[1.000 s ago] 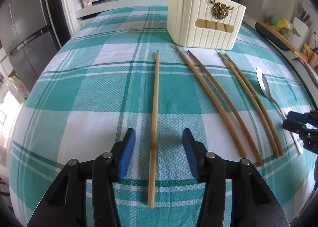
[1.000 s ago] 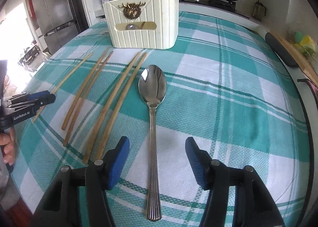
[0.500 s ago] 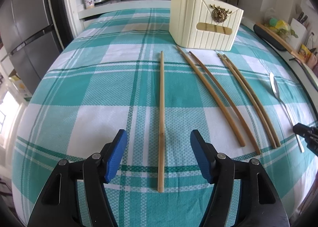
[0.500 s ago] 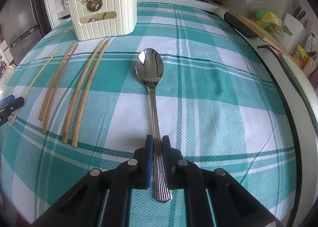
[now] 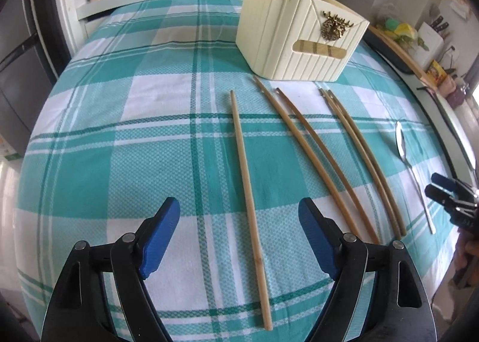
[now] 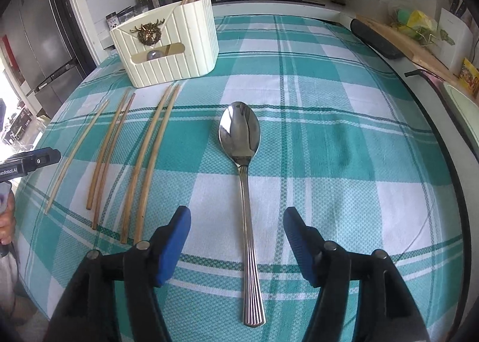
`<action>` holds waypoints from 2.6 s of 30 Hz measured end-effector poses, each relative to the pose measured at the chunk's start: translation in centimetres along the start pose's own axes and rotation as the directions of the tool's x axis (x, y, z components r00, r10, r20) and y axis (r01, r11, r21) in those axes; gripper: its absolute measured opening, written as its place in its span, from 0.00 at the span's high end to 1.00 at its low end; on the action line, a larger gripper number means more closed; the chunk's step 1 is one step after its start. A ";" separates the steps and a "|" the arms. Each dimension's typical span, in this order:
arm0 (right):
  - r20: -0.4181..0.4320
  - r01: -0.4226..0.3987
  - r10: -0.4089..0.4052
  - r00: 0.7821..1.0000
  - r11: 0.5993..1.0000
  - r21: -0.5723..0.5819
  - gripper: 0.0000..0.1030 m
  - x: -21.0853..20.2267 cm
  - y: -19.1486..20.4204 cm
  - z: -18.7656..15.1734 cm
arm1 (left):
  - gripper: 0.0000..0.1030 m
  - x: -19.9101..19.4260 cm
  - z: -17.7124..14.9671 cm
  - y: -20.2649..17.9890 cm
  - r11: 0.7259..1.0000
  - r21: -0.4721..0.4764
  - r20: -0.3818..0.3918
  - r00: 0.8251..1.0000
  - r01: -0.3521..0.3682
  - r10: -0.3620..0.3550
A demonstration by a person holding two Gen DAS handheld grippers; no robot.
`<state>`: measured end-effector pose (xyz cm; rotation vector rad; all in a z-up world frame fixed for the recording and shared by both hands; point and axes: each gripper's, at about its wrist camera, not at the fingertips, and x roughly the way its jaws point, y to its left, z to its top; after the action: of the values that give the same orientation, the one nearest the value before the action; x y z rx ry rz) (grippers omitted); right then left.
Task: Organize utensils
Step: 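Grasp the steel spoon by its handle with the right tool while the left tool holds its chopstick, then carry the chopstick and spoon up over the cream caddy and lower them in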
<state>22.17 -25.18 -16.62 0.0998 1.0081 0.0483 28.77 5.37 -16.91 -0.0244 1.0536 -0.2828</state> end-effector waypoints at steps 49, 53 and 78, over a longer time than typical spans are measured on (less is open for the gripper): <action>0.358 -0.136 0.170 0.918 0.984 -0.119 0.60 -10.9 3.6 4.8 | 0.96 -13.8 2.3 -1.6 0.989 0.050 0.404 0.902 0.141 -0.149; 0.386 -0.142 0.176 0.906 0.983 -0.115 0.60 -12.2 3.5 5.4 | 0.96 -14.4 2.4 -2.1 0.987 0.065 0.411 0.898 0.147 -0.161; 0.505 -0.099 0.197 0.840 0.971 -0.216 0.60 -14.1 7.1 25.6 | 0.96 -19.4 19.0 -3.7 0.991 0.108 0.649 0.749 0.081 -0.132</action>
<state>36.38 -20.95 9.59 0.0200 0.4399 0.2439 35.37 4.32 9.67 -0.1116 0.3318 -0.3818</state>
